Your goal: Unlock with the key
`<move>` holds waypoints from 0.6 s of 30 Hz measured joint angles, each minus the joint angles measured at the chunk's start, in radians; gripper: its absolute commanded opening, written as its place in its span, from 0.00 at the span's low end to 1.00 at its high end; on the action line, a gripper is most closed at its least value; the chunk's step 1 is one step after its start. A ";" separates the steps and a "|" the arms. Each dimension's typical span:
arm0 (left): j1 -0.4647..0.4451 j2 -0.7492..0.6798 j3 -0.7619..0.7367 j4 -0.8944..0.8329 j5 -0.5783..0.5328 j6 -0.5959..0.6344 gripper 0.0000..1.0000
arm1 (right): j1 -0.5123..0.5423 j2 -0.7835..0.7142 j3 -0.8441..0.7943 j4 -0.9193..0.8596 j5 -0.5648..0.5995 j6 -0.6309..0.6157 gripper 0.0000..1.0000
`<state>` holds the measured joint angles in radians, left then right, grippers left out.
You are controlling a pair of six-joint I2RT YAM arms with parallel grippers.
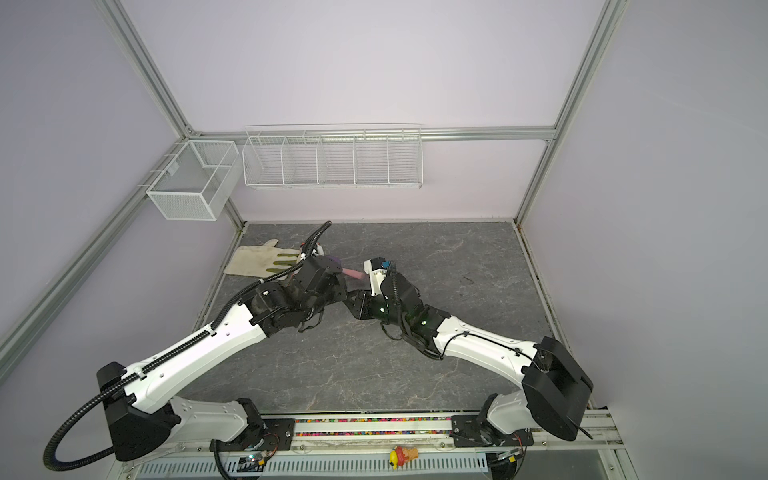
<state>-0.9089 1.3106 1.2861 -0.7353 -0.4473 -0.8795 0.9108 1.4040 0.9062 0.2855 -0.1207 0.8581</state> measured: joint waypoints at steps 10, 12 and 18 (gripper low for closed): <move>0.000 -0.014 0.000 0.005 0.008 0.000 0.00 | -0.002 0.000 0.001 0.019 0.004 -0.011 0.14; 0.000 -0.015 0.000 0.006 0.011 0.000 0.00 | -0.002 0.000 0.001 0.026 0.003 -0.016 0.13; 0.002 -0.022 0.000 0.014 0.020 0.000 0.00 | -0.001 0.005 0.006 0.039 0.003 -0.022 0.12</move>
<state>-0.9070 1.2884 1.2861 -0.7212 -0.4274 -0.8795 0.9096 1.4094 0.9119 0.3248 -0.1177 0.8364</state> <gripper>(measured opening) 0.206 0.123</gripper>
